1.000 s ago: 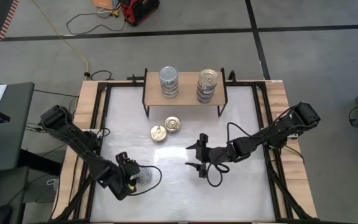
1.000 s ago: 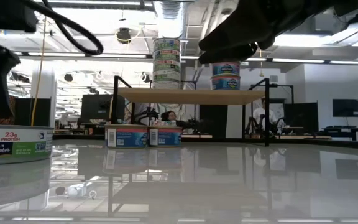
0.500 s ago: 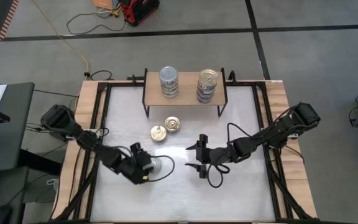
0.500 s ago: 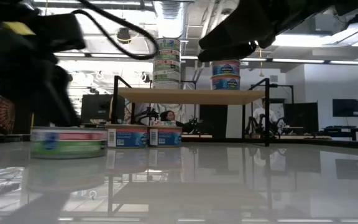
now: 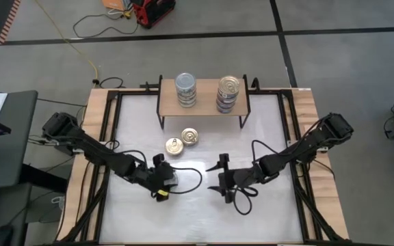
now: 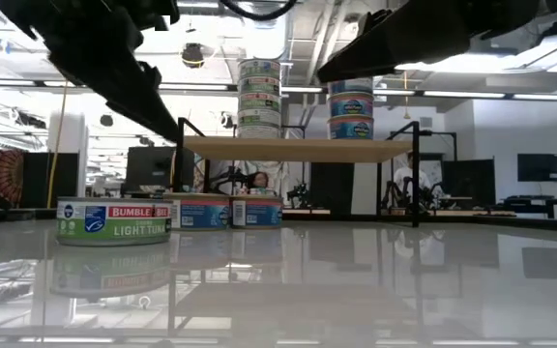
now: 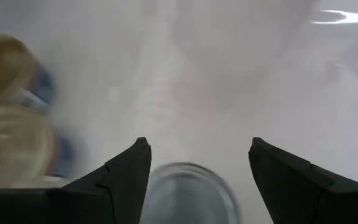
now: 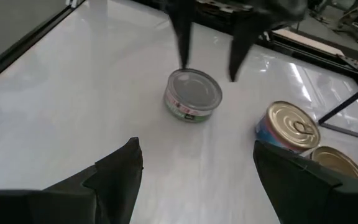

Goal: Stack canned seafood by type on shelf
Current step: Stack the green white tuna can on top of the other green white tuna cans on the shelf

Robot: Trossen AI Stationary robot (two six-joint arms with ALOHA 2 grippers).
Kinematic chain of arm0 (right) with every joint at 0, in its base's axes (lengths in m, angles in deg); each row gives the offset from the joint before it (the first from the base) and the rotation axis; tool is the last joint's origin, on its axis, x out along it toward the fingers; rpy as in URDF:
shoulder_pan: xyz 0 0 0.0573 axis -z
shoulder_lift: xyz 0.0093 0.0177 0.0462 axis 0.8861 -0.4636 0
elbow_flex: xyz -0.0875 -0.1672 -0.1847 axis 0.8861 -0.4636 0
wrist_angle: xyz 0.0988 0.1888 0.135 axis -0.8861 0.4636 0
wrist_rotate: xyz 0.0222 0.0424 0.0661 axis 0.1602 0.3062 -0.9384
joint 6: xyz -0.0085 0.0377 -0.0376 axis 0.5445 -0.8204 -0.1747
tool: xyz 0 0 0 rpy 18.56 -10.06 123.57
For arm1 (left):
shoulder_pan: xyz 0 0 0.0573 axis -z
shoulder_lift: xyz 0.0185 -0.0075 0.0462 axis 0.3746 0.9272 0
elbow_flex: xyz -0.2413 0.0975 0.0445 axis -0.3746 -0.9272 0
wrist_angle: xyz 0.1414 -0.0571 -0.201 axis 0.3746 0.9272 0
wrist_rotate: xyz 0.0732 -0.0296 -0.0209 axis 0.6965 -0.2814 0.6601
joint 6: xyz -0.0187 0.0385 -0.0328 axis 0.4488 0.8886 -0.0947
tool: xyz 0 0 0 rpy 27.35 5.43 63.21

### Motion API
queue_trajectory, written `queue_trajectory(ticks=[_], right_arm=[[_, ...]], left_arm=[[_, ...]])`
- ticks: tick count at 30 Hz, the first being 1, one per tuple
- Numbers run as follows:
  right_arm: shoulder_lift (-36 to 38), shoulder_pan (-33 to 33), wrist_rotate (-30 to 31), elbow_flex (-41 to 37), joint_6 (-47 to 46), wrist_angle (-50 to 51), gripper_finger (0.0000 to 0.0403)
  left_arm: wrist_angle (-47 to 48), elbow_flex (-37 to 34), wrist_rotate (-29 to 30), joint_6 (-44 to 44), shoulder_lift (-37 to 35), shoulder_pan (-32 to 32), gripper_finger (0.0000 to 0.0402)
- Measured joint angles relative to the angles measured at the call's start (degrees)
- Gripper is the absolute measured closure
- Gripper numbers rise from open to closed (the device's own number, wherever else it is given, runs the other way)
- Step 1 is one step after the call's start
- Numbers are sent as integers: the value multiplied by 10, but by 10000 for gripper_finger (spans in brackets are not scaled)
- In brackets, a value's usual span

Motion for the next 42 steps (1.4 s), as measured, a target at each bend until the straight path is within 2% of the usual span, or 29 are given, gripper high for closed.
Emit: queue_trajectory(ticks=[3,5,7,11,15,22,28,36,42], right_arm=[[0,0,0,0,-24,-3,74],[0,0,0,0,-54,3,74],[0,0,0,0,-78,15,74],[-1,0,11,0,-102,25,74],[-1,0,30,0,-107,25,74],[-1,1,31,0,-118,19,74],[-1,1,31,0,-121,6,74],[-1,1,31,0,-122,1,74],[-1,1,31,0,-125,-3,74]], left_arm=[[14,12,-59,-16,0,3,144],[57,26,-69,-18,1,20,146],[103,39,-34,-23,11,46,153],[134,57,77,-14,31,97,172],[138,69,115,9,72,126,193],[219,123,120,6,175,141,221],[274,159,124,-8,234,141,238],[275,167,113,-34,238,144,276],[275,167,108,-18,231,147,318]])
